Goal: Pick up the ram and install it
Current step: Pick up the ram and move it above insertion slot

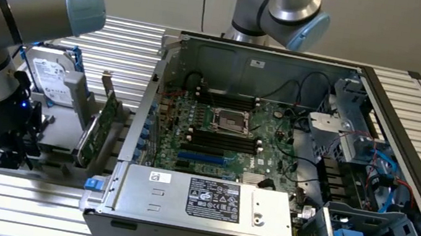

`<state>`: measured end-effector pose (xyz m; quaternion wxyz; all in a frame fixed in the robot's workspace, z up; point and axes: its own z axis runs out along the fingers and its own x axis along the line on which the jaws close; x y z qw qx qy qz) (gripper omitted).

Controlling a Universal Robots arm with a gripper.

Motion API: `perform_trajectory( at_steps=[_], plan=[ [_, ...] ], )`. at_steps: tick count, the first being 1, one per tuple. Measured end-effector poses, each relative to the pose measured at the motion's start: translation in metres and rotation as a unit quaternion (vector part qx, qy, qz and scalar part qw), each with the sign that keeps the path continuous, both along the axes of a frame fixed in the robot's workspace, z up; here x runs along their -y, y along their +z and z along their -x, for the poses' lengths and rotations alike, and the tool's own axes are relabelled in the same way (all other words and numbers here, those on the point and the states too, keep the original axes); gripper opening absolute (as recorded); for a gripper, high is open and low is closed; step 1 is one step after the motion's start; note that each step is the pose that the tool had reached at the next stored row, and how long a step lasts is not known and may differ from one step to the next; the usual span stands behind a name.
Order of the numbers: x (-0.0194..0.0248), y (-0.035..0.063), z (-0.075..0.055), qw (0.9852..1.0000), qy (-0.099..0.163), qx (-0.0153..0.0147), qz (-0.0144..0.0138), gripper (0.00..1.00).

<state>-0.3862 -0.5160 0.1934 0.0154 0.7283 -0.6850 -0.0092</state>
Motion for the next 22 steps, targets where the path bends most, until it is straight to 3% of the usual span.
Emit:
perform_trajectory(
  at_steps=[9, 16, 22],
  plan=[
    [0.0005, 0.0006, 0.0000, 0.9999, -0.013, -0.0001, 0.0000, 0.36],
    [0.0006, 0.0031, -0.0022, 0.9999, -0.013, -0.0037, 0.0001, 0.36],
    [0.0006, 0.0031, -0.0034, 0.9999, -0.013, -0.0038, 0.0007, 0.36]
  ],
)
